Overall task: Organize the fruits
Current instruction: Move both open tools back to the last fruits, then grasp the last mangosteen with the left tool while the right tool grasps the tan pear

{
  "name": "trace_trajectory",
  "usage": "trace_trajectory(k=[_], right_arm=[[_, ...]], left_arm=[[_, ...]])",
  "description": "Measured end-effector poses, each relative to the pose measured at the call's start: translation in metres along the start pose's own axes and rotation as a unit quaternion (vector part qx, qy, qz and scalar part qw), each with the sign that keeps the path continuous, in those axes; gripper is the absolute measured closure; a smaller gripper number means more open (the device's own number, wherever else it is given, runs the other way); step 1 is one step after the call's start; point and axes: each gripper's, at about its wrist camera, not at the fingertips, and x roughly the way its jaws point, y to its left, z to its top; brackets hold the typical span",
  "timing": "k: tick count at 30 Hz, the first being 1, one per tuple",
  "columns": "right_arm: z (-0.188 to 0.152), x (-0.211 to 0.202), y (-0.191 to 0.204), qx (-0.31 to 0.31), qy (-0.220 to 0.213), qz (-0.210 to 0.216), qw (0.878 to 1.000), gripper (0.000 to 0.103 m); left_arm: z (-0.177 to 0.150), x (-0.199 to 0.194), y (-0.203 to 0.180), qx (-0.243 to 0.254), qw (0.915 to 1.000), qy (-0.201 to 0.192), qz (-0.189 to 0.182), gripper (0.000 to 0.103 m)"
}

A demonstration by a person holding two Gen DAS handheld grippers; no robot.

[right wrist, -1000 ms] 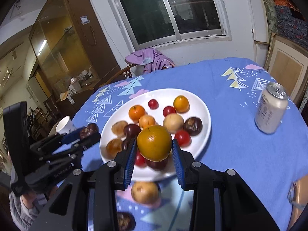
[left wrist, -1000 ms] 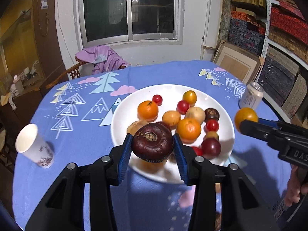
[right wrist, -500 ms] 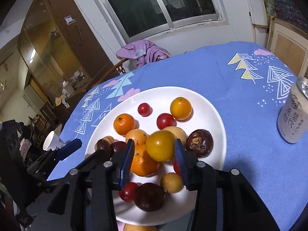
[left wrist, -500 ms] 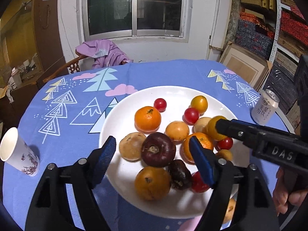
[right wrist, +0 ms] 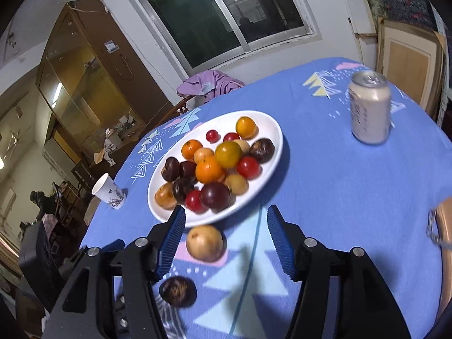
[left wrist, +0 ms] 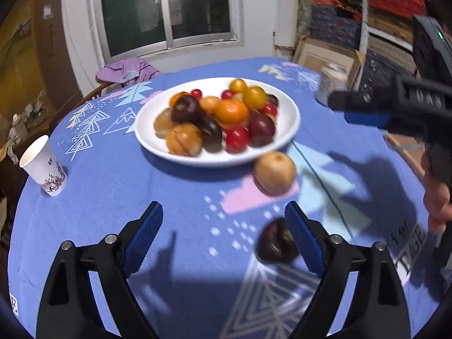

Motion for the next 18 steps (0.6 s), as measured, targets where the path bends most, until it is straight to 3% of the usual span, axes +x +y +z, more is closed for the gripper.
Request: trace_trajectory(k=[2, 13, 16, 18], right_arm=[[-0.007, -0.004, -0.006, 0.010, 0.002, -0.001, 1.000, 0.035], [-0.012, -0.003, 0.000, 0.001, 0.016, 0.015, 1.000, 0.033], [-0.013, -0.002, 0.001, -0.001, 0.019, 0.015, 1.000, 0.033], [-0.013, -0.002, 0.001, -0.002, 0.019, 0.012, 1.000, 0.033]], left_arm=[[-0.008, 0.000, -0.013, 0.017, 0.9998, 0.003, 0.003, 0.017], [-0.020, 0.019, -0.036, 0.054, 0.9978, 0.040, 0.002, 0.017], [-0.019, 0.023, -0.033, 0.046, 0.9978, 0.047, -0.007, 0.023], [-0.019, 0.024, -0.031, 0.043, 0.9978, 0.048, -0.014, 0.032]])
